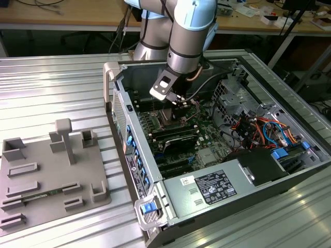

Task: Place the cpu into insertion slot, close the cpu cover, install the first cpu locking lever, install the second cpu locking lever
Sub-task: 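Place the cpu into insertion slot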

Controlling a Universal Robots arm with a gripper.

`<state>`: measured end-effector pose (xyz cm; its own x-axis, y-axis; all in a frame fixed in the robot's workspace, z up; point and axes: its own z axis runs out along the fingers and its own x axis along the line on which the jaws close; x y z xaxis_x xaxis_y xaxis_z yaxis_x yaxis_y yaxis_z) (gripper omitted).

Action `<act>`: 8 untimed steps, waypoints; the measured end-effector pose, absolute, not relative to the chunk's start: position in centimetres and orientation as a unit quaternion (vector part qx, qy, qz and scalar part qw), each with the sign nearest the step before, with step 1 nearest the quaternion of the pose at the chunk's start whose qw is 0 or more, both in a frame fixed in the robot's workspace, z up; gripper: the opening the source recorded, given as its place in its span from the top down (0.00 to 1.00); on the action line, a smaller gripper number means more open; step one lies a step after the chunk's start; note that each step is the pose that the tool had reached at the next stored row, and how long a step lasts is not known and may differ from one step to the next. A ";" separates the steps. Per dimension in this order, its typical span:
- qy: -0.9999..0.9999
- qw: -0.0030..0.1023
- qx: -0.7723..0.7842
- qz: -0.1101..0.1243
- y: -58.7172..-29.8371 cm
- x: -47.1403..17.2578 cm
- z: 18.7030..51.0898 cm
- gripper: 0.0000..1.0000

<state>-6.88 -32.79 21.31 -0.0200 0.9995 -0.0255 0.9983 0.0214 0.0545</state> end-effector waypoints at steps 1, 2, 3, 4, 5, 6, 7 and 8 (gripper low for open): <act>0.714 0.032 0.699 0.007 -32.8 -6.9 21.3 0.45; 0.714 0.033 0.699 0.006 -32.8 -6.9 21.2 0.45; 0.714 0.033 0.699 0.006 -32.8 -6.9 21.2 0.45; 0.714 0.033 0.699 0.006 -32.8 -6.9 21.0 0.45; 0.714 0.032 0.699 0.006 -32.8 -6.9 20.8 0.45; 0.714 0.032 0.699 0.006 -32.8 -6.9 20.7 0.45; 0.714 0.032 0.699 0.006 -32.8 -6.9 20.7 0.45; 0.714 0.032 0.699 0.006 -32.8 -6.9 20.6 0.45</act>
<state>-6.87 -32.79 20.64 -0.0199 0.9991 -0.0372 0.9983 0.0219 0.0544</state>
